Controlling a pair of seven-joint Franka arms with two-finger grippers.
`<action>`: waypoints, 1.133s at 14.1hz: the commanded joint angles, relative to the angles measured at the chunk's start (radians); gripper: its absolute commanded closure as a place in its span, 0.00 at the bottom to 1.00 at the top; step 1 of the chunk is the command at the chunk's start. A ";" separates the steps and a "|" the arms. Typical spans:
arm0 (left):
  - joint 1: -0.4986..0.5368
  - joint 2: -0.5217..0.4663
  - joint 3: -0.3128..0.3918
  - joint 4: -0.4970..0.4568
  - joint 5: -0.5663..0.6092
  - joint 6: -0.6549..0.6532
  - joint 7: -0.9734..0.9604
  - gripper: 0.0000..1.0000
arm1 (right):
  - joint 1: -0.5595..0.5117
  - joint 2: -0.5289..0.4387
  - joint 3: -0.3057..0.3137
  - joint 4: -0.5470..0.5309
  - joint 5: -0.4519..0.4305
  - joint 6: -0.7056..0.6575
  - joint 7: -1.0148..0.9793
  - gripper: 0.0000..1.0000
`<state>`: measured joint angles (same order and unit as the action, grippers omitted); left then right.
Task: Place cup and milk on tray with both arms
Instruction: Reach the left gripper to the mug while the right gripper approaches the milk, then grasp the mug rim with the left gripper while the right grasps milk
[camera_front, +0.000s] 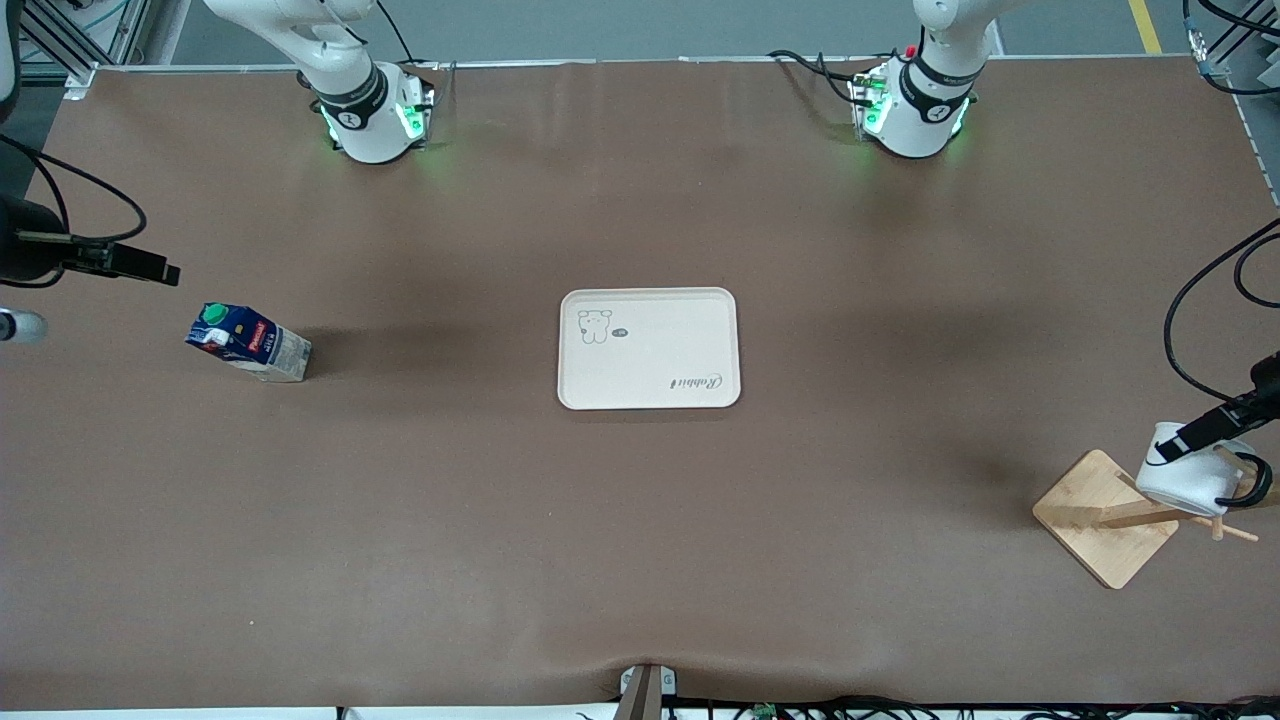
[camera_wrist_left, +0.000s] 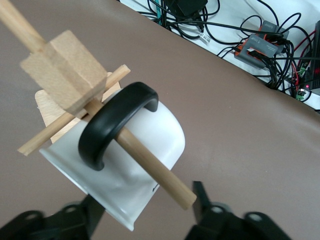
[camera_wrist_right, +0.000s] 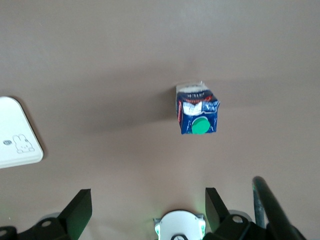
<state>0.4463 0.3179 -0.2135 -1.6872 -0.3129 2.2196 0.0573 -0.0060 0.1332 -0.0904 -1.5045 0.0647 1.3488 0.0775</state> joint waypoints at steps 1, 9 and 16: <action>-0.003 -0.022 -0.003 -0.028 -0.012 0.017 0.012 0.46 | -0.011 0.040 0.000 0.020 0.017 -0.045 0.015 0.00; -0.003 -0.023 -0.003 -0.031 -0.012 0.006 0.019 0.71 | 0.007 0.075 0.000 0.020 0.003 -0.129 0.015 0.00; -0.003 -0.022 -0.009 -0.026 -0.012 -0.012 0.064 1.00 | -0.005 0.120 0.001 0.024 0.001 -0.128 0.008 0.00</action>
<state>0.4404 0.3126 -0.2234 -1.6941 -0.3163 2.2126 0.0973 -0.0111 0.2384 -0.0939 -1.5035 0.0659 1.2318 0.0769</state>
